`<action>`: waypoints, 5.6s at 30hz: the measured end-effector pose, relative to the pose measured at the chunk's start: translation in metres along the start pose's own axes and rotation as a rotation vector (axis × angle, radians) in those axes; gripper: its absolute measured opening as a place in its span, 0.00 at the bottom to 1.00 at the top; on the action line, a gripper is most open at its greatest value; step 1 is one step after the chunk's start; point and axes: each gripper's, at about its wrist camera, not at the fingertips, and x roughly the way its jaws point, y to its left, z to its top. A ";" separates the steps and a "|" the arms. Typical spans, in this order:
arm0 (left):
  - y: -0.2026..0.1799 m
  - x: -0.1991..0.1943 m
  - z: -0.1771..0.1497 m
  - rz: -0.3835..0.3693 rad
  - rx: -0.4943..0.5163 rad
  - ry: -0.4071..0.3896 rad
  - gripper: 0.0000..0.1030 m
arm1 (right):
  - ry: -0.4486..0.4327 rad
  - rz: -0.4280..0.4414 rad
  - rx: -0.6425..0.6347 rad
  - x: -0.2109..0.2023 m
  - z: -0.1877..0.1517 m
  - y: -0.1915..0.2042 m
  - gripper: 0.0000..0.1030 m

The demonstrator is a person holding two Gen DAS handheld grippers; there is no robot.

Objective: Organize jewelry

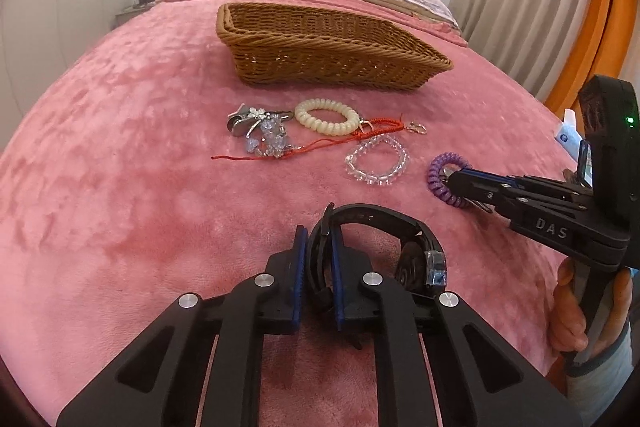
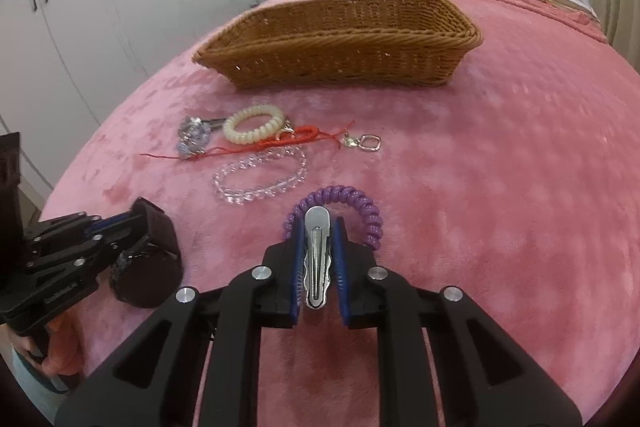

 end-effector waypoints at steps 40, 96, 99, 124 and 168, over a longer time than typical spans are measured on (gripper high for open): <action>0.005 -0.008 0.174 0.021 -0.061 -0.328 0.08 | -0.326 0.016 -0.032 -0.015 0.152 -0.001 0.12; 0.032 0.023 0.052 -0.021 -0.056 -0.005 0.39 | -0.065 -0.070 0.049 -0.002 0.018 -0.016 0.40; 0.029 0.024 0.059 -0.002 -0.054 -0.025 0.39 | -0.042 -0.078 0.037 0.004 0.018 -0.014 0.40; 0.040 -0.017 0.025 -0.162 -0.149 -0.060 0.09 | -0.027 -0.066 0.028 0.005 0.018 -0.013 0.39; 0.082 -0.027 0.028 -0.294 -0.210 -0.134 0.21 | -0.022 0.024 0.086 -0.004 0.018 -0.022 0.39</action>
